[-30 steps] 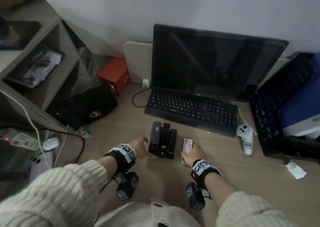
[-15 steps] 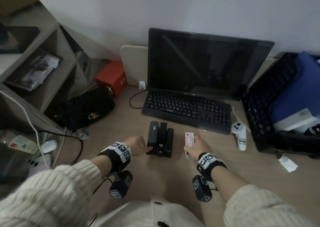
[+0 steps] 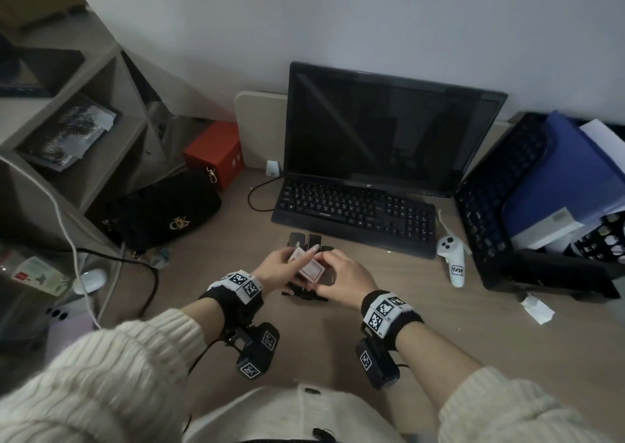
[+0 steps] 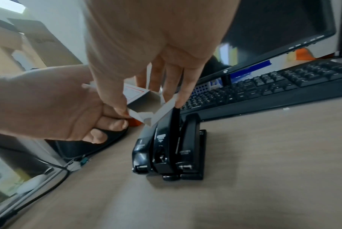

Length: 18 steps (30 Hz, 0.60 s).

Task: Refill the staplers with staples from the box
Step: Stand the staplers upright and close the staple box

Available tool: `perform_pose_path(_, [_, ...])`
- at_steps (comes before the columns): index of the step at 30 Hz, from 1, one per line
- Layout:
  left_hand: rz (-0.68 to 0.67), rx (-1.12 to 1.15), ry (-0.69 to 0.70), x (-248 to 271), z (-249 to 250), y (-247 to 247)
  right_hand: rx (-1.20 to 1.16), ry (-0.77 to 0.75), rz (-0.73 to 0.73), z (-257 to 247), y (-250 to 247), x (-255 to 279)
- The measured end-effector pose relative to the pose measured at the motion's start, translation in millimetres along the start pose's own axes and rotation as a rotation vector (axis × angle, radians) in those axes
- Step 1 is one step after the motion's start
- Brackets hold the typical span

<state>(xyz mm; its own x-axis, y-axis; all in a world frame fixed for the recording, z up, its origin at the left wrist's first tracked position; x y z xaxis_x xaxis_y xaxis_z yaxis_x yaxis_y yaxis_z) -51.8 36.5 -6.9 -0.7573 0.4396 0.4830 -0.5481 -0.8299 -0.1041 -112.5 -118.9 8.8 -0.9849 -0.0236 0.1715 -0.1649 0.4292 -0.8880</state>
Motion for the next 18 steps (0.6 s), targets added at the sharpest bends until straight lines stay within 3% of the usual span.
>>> perform_pose_path(3, [0.066, 0.105, 0.049, -1, -7, 3, -0.106, -0.010, 0.051, -2, 0, 4])
perform_pose_path(6, [0.133, 0.243, 0.009, -3, -8, 1, -0.431, 0.147, 0.092, 6, 3, 9])
perform_pose_path(11, [0.122, 0.395, -0.021, -3, -7, -2, -0.910, 0.387, 0.135, 16, 13, 9])
perform_pose_path(18, [0.149, 0.445, -0.028, -6, -9, 1, -1.026, 0.351, 0.100, 4, 12, 7])
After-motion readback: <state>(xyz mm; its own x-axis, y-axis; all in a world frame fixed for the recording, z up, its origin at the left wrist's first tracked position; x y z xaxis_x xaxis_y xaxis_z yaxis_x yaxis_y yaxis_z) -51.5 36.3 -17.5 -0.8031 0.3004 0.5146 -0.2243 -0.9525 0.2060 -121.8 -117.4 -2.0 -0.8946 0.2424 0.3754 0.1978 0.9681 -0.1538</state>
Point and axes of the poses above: each hand's wrist, its own x-axis away from the middle knuckle, its own y-axis out of the palm, z = x × y, the point moved 2 cm from there along -x, towards the middle knuckle, and after that the axes turned 5 degrees about x, right-handed, at the moved point
